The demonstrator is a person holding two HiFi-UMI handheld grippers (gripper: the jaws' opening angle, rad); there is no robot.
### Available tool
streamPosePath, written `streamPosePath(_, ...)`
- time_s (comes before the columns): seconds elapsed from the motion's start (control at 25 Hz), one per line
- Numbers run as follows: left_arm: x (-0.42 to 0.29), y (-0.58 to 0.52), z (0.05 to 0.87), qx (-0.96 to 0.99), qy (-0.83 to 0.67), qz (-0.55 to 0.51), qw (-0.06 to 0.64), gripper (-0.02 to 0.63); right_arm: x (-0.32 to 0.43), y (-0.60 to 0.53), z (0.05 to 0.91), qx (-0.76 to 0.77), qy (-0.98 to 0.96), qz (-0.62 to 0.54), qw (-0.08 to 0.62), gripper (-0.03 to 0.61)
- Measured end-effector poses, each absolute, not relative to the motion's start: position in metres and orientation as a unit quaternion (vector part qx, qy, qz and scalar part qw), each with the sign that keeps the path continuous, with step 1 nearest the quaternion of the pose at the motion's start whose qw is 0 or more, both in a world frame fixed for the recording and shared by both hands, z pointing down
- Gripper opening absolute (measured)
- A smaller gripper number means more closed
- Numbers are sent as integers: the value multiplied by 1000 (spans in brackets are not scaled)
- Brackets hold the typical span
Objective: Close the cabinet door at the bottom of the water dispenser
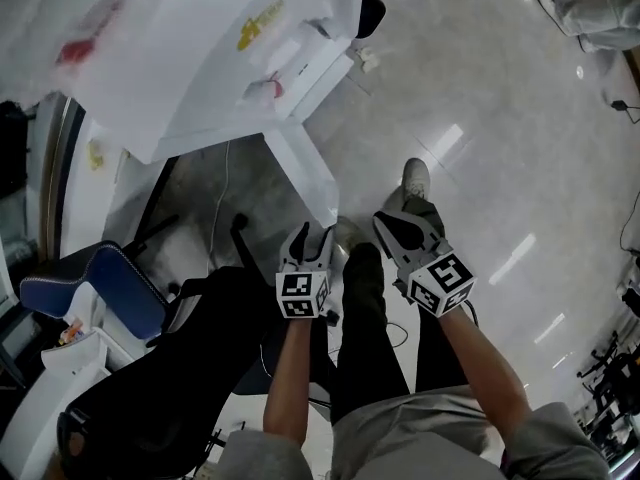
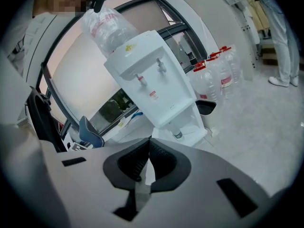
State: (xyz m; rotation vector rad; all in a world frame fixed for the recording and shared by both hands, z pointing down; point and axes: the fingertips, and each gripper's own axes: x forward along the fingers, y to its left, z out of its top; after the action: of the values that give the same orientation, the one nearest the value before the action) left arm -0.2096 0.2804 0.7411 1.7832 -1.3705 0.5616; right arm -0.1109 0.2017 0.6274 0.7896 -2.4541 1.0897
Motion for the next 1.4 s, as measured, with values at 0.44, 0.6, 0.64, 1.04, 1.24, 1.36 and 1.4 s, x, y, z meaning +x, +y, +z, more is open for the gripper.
streamPosePath(0.44, -201, 315, 850, 733, -451, 384, 334, 290, -87, 220, 690, 290, -850, 397, 188, 11)
streamPosePath(0.6, -200, 312, 865, 723, -460, 384, 344, 290, -86, 223, 698, 290, -850, 398, 188, 11)
streamPosePath(0.64, -200, 310, 866, 719, -468, 380, 346, 290, -85, 224, 699, 290, -849, 399, 187, 11)
streamPosePath(1.04, -186, 291, 865, 694, -516, 360, 351, 279, -64, 214, 709, 304, -841, 410, 180, 11)
streamPosePath(1.24, -173, 279, 864, 683, -527, 349, 367, 279, -48, 204, 712, 313, -837, 413, 176, 11)
streamPosePath(1.36, -165, 272, 864, 676, -533, 343, 377, 280, -40, 198, 715, 319, -834, 416, 174, 11)
streamPosePath(1.4, -162, 269, 864, 674, -534, 341, 380, 281, -37, 196, 716, 321, -833, 416, 174, 11)
